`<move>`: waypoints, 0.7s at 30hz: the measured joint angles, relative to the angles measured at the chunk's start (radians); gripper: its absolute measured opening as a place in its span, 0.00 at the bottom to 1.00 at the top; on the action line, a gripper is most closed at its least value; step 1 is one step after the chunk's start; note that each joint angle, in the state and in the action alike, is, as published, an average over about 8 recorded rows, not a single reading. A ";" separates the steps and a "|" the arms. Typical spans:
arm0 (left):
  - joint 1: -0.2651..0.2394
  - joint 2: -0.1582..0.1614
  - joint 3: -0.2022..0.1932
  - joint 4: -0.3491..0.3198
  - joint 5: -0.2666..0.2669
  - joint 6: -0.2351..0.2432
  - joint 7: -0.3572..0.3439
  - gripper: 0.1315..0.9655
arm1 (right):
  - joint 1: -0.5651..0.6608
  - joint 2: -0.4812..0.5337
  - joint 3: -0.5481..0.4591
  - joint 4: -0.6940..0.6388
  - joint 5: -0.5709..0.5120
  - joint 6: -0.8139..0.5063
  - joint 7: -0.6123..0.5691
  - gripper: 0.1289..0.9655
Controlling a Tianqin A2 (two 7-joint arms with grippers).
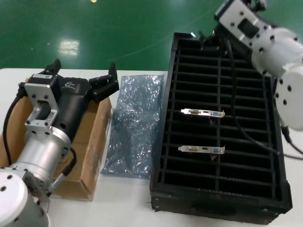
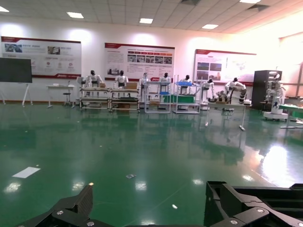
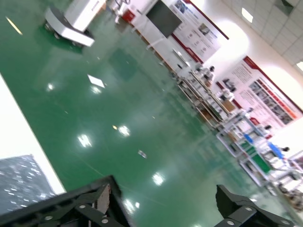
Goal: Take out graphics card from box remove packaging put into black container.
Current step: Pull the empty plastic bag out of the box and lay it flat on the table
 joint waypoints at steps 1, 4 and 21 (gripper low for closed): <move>0.008 0.006 -0.009 0.002 0.008 0.007 0.000 0.96 | -0.014 0.004 0.002 0.002 0.023 0.012 -0.010 0.68; 0.031 0.024 -0.038 0.007 0.032 0.029 0.000 0.97 | -0.055 0.016 0.010 0.008 0.094 0.047 -0.041 0.75; 0.165 0.124 -0.198 0.039 0.169 0.154 -0.001 1.00 | -0.291 0.083 0.052 0.040 0.492 0.248 -0.216 0.96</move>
